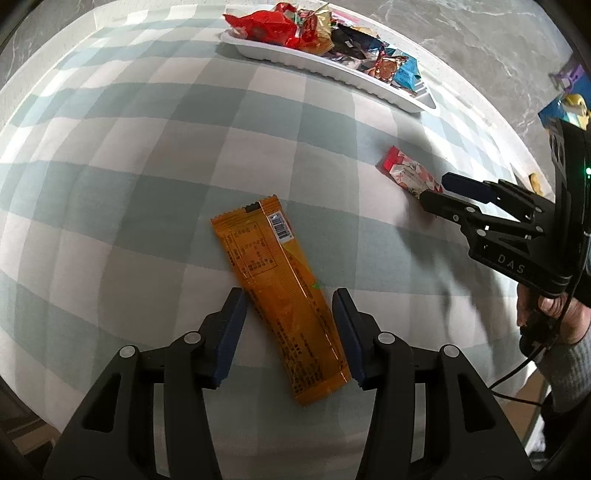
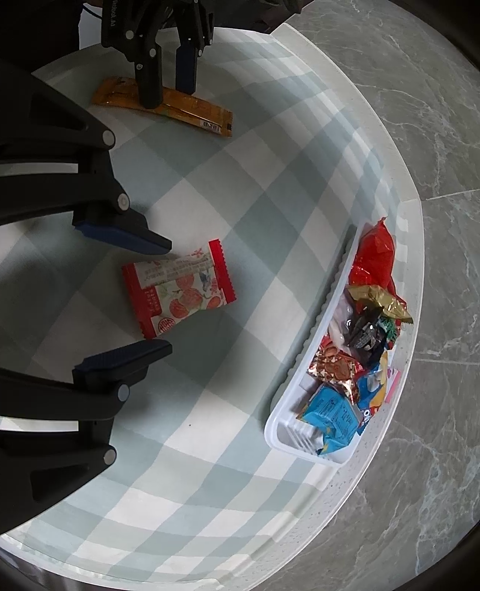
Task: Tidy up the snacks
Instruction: 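Grasp the orange bar with the left gripper while the right grasps the red-white packet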
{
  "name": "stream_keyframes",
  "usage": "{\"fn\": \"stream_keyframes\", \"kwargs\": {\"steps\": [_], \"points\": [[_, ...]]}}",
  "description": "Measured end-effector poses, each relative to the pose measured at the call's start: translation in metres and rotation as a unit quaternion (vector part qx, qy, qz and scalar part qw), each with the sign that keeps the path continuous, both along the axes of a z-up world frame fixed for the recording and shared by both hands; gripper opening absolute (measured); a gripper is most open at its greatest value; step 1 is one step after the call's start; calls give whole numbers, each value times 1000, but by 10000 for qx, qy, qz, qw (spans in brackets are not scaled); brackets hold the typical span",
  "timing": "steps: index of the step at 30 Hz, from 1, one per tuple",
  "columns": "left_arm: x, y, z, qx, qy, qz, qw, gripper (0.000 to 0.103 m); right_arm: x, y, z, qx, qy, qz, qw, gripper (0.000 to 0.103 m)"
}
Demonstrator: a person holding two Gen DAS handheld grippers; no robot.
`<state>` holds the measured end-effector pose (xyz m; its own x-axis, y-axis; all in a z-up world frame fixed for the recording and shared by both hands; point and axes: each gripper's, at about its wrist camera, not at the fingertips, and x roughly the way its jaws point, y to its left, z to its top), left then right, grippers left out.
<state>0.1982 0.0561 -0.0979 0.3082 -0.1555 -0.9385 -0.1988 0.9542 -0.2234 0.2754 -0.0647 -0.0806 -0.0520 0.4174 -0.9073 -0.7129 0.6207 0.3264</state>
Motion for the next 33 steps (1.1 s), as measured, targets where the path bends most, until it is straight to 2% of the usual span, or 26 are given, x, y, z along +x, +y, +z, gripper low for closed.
{"fn": "stream_keyframes", "kwargs": {"steps": [4,11,17,23,33], "points": [[3,-4,0,156,-82,-156,9997,46,0,2,-3,-29,-15,69,10000,51],[7,-4,-2,374,-176,-324,9986,30,1,3,-7,-16,69,138,9999,47],[10,-8,-2,298,-237,-536,9978,22,8,-4,-10,162,357,-120,9992,45],[13,-11,-1,260,-322,-679,9968,21,13,-14,-10,287,578,-407,9971,45],[16,-2,9,127,-499,-657,9965,19,20,-25,-3,563,898,-802,9911,45]]}}
